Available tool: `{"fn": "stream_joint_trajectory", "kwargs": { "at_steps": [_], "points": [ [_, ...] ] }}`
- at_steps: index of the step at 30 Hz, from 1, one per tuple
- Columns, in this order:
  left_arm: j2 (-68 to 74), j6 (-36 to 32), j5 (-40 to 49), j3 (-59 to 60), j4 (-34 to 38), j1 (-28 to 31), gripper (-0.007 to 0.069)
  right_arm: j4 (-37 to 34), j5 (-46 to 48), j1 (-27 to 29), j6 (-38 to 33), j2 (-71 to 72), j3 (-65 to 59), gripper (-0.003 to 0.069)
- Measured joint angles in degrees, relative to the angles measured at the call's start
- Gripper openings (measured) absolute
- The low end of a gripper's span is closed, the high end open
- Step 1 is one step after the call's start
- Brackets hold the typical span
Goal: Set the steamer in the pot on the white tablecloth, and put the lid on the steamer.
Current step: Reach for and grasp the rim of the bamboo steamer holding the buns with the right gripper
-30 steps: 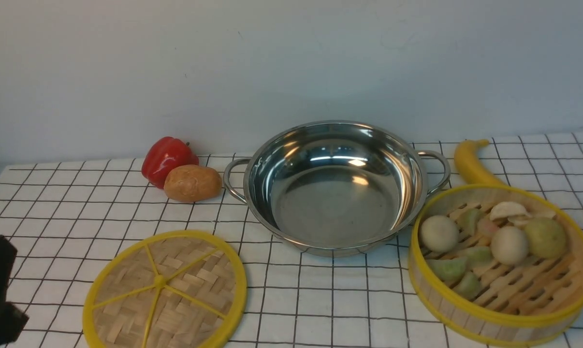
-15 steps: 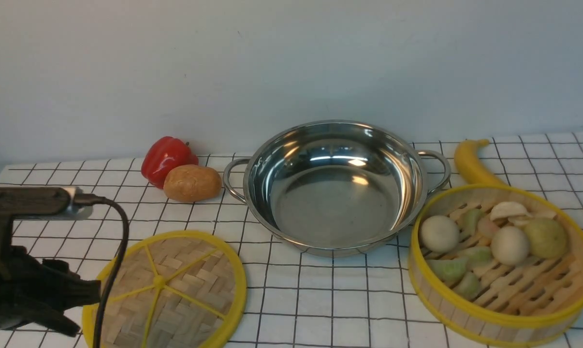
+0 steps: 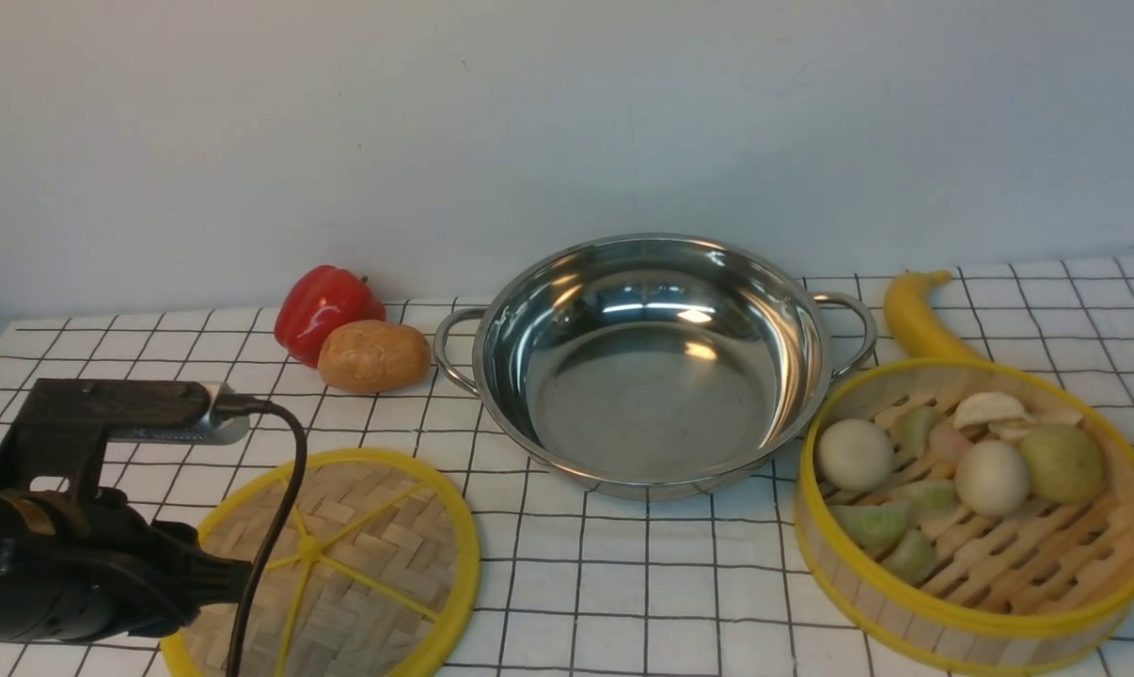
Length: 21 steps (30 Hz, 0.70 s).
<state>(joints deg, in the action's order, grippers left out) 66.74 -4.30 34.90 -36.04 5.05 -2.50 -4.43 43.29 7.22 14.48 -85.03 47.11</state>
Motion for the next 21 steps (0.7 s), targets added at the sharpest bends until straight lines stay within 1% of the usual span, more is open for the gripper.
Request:
{"fn": "stream_joint_trajectory", "kwargs": {
  "at_steps": [4,9,21],
  "points": [
    [0.0,-0.4,0.0,-0.1,0.4,0.0,0.0243,-2.6,-1.7,0.1,-0.3,-0.3,0.0,0.0242],
    [0.0,-0.5,0.0,-0.1,0.6,0.0,0.0243,-7.0,-3.0,0.2,-3.4,-0.5,0.0,0.0242],
    [0.0,-0.5,0.0,-0.1,0.6,0.0,0.0243,-8.4,-6.6,0.2,-4.5,-6.5,0.0,0.0242]
  ]
}}
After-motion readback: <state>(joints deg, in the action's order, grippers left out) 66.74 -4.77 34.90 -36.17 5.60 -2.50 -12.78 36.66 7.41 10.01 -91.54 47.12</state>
